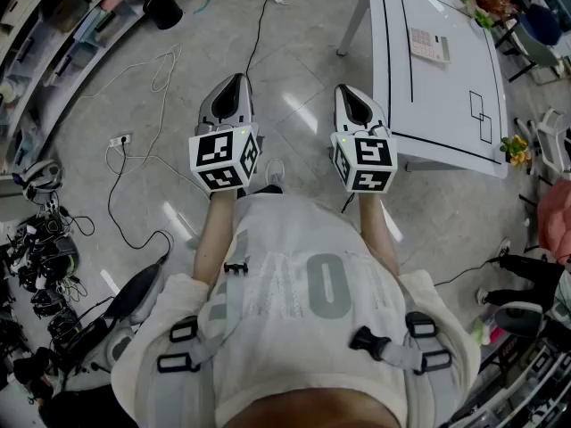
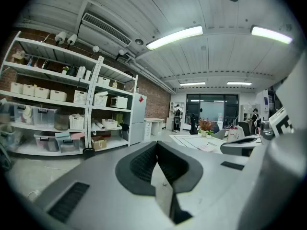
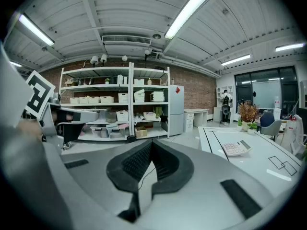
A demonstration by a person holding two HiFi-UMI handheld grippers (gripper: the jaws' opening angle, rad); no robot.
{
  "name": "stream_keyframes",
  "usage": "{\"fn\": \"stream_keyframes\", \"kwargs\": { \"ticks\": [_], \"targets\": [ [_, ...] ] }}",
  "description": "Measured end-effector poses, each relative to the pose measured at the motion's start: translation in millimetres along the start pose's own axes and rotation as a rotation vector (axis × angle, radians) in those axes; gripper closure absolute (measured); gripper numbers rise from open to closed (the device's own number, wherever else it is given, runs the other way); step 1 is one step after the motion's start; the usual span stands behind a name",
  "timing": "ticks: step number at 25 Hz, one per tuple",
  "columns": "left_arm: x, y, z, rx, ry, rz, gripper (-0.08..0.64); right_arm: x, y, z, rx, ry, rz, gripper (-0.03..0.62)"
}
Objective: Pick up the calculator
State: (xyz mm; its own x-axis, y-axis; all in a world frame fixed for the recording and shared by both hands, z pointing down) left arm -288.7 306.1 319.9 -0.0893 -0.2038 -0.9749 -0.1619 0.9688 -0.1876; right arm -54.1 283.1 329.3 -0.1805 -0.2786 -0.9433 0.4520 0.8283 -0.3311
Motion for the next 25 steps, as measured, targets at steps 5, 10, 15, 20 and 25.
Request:
{"fn": "stream_keyframes", "kwargs": {
  "ticks": [5, 10, 15, 20, 25],
  "targets": [
    [2.4, -12.0, -7.7, -0.009, -0.016, -0.006, 0.538, 6.0, -12.8, -0.8, -0.004, -0.014, 0.005, 0.588],
    [3.5, -26.0, -9.7, -0.027, -0.022, -0.011, 0.538, 7.7, -21.0, 3.9, -0.006, -0.027, 0.002, 0.588],
    [8.0, -38.0, -21.1, -0.041, -0.015, -0.015, 0.538, 13.6, -36.2, 2.3, -0.01, -0.056, -0.003, 0.586],
    [7.4, -52.1, -42.9, -0.046, 0.009, -0.028, 0.538, 15.5, -58.9, -3.9, -0.027, -0.068, -0.016, 0.586],
    [10.8, -68.4, -79.1, -0.069, 0.067, -0.016, 0.538, 14.4, -80.7, -18.8, -0.052, -0.116, -0.028, 0.586]
  ]
}}
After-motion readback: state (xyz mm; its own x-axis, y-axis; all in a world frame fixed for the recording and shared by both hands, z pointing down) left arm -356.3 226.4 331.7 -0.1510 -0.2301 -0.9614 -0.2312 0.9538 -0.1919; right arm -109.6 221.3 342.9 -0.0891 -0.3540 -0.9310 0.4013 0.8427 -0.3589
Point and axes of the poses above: the fingertips, and each gripper's own axes: y backward along the fingers, z to its right, x out of its top, the point moved 9 cm from there along y, backward along the fingers, and after that the axes turned 2 degrees about -z, right-handed, at the moved point
